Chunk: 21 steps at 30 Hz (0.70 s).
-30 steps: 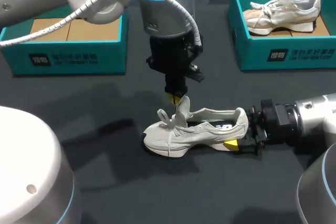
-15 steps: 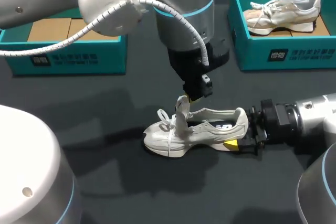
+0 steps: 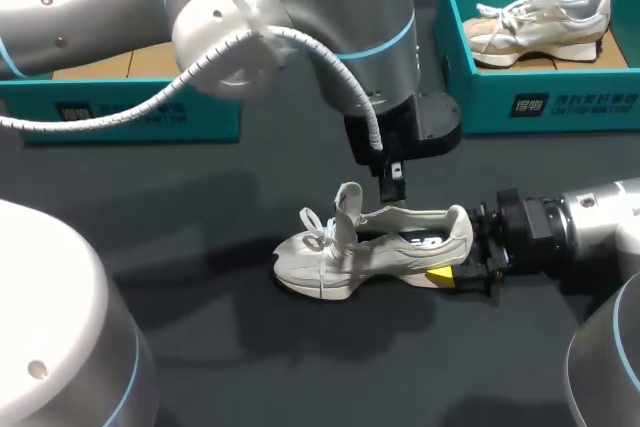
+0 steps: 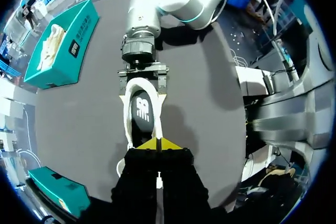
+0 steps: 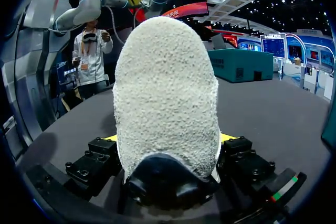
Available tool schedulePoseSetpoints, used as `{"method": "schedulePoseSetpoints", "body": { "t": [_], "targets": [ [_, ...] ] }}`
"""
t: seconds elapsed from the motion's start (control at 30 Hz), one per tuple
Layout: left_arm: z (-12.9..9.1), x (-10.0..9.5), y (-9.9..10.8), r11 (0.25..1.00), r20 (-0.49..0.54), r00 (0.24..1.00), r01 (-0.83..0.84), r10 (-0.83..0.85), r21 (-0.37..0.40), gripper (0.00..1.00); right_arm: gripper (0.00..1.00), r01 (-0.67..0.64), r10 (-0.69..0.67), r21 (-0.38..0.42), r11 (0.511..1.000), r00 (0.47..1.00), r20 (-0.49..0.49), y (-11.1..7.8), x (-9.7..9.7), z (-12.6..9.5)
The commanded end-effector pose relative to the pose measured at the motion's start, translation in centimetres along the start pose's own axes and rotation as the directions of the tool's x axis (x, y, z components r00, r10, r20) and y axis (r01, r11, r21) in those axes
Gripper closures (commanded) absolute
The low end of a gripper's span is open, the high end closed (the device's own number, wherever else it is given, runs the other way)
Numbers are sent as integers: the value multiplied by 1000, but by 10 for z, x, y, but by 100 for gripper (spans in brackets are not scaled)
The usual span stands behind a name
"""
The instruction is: Take the shoe out of the shoebox, open the shoe tongue, remove and reinsert the insole, then place the shoe into the shoebox
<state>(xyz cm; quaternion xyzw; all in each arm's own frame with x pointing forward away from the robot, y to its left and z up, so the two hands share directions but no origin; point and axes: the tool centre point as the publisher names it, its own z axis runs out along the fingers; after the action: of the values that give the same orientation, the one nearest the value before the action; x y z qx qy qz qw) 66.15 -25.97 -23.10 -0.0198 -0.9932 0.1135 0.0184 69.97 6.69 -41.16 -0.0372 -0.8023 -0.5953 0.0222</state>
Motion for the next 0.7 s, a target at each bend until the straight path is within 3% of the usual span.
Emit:
{"method": "schedulePoseSetpoints", "body": {
  "t": [0.03, 0.27, 0.53, 0.7],
  "targets": [
    [6, -7, 1, 994, -75, 991, -108, 110, 32, 100, 100, 0, 0, 3, 1000, 1000, 0, 0, 1, 0],
    [6, -7, 1, 994, -75, 991, -108, 110, 32, 100, 100, 0, 0, 3, 1000, 1000, 0, 0, 1, 0],
    [61, -15, -15, 994, -161, 982, -103, 98, -23, 100, 100, 0, 0, 3, 1000, 1000, 0, 0, 1, 0],
    [79, -17, -18, 996, -164, 984, -78, 68, -53, 100, 100, 0, 0, 3, 1000, 1000, 0, 0, 1, 0]
  ]
}}
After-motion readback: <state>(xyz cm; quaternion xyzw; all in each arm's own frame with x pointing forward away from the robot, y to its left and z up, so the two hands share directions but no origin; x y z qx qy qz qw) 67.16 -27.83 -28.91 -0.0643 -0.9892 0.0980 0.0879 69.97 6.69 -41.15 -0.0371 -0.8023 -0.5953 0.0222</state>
